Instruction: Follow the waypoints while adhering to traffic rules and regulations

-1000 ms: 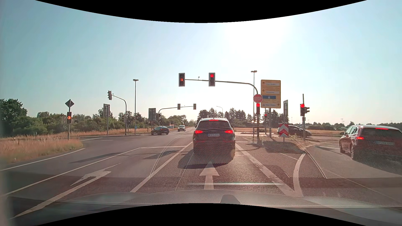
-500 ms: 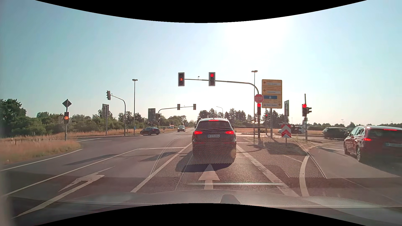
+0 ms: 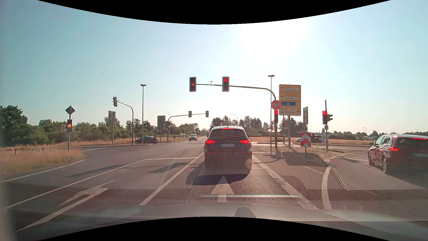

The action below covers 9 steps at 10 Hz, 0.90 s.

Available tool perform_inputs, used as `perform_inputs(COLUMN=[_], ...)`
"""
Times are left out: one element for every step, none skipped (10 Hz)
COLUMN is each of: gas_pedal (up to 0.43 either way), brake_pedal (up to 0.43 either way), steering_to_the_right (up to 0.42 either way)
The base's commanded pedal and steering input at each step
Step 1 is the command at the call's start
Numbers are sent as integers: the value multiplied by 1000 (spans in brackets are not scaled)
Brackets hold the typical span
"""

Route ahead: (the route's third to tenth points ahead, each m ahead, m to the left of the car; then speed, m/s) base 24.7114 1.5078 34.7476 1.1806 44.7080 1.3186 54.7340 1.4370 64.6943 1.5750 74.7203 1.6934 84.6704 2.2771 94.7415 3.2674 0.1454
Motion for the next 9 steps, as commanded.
perform_inputs(gas_pedal=[0, 0, 0, 0, 0, 0, 0, 0, 0], brake_pedal=[0, 0, 0, 0, 0, 0, 0, 0, 0], steering_to_the_right=[0, 0, 0, 0, 0, 0, 0, 0, 0])
